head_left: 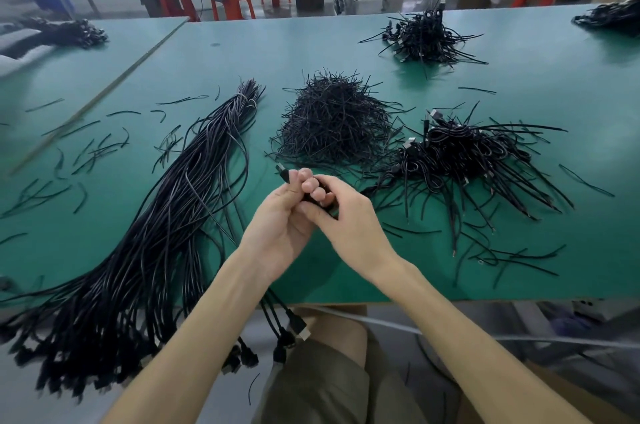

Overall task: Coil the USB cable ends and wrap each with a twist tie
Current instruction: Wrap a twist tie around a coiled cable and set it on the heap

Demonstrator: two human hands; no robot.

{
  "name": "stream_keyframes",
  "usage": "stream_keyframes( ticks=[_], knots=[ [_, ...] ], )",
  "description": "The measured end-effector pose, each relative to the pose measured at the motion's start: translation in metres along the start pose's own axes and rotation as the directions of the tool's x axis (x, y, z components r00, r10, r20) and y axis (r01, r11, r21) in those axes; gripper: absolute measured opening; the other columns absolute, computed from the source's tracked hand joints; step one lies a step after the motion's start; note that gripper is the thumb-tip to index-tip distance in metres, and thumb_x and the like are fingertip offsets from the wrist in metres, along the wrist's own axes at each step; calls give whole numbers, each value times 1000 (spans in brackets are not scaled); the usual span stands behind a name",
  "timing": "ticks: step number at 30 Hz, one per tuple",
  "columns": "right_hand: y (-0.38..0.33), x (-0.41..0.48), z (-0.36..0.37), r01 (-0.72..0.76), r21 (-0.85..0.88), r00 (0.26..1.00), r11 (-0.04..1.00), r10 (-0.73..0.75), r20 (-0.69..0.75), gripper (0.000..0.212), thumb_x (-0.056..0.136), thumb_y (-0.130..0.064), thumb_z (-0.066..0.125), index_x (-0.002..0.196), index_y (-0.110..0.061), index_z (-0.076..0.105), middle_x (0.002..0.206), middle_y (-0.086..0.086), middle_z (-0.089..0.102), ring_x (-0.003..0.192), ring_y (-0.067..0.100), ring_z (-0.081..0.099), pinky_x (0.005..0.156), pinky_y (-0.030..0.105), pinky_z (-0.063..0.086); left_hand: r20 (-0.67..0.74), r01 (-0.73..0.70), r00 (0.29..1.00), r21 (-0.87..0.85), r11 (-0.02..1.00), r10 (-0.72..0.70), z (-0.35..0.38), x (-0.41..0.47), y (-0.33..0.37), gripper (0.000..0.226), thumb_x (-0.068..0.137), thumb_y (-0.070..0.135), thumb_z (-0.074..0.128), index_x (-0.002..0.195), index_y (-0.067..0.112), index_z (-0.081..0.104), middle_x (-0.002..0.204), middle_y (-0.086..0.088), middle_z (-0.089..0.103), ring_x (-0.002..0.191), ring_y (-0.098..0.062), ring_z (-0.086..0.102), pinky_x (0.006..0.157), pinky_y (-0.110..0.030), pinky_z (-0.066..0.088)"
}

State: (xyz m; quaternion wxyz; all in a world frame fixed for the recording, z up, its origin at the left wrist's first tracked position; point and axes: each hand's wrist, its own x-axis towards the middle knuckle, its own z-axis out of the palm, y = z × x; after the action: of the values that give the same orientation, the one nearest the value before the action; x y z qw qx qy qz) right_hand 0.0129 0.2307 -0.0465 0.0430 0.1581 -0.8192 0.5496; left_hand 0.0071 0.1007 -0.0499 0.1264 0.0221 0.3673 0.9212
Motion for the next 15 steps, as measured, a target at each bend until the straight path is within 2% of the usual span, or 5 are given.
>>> stream_keyframes(
  ticks=[3,6,11,15],
  knots=[
    [2,-3,-3,10,12,999,1000,-10,-35,34,88,-14,75,121,-21,69,106,1,69,101,11,62,93,24,48,72,40,996,204,978,-55,-4,0,12,27,104,26,47,88,13,65,82,-1,62,83,-19,66,84,-30,57],
    [4,-5,2,16,4,996,1000,-15,-92,38,89,-11,74,126,-19,68,99,2,66,95,10,62,87,11,46,99,54,990,377,925,-98,-6,1,25,24,104,20,47,96,7,65,89,-7,68,87,-22,70,87,-31,58],
    [3,-1,16,7,-31,994,999,-10,-112,41,89,-10,74,129,-16,65,97,-4,58,86,1,57,80,3,40,4,18,1000,412,911,-22,-5,0,22,20,103,19,48,97,5,61,84,-6,64,78,-20,65,78,-28,58],
    [8,-3,16,-23,-42,996,999,19,-87,31,91,-10,71,121,-15,68,92,-3,58,84,3,57,75,10,42,-7,31,999,436,899,-31,-7,-5,18,22,106,17,46,98,3,60,85,-8,63,78,-21,65,81,-31,58]
  ],
)
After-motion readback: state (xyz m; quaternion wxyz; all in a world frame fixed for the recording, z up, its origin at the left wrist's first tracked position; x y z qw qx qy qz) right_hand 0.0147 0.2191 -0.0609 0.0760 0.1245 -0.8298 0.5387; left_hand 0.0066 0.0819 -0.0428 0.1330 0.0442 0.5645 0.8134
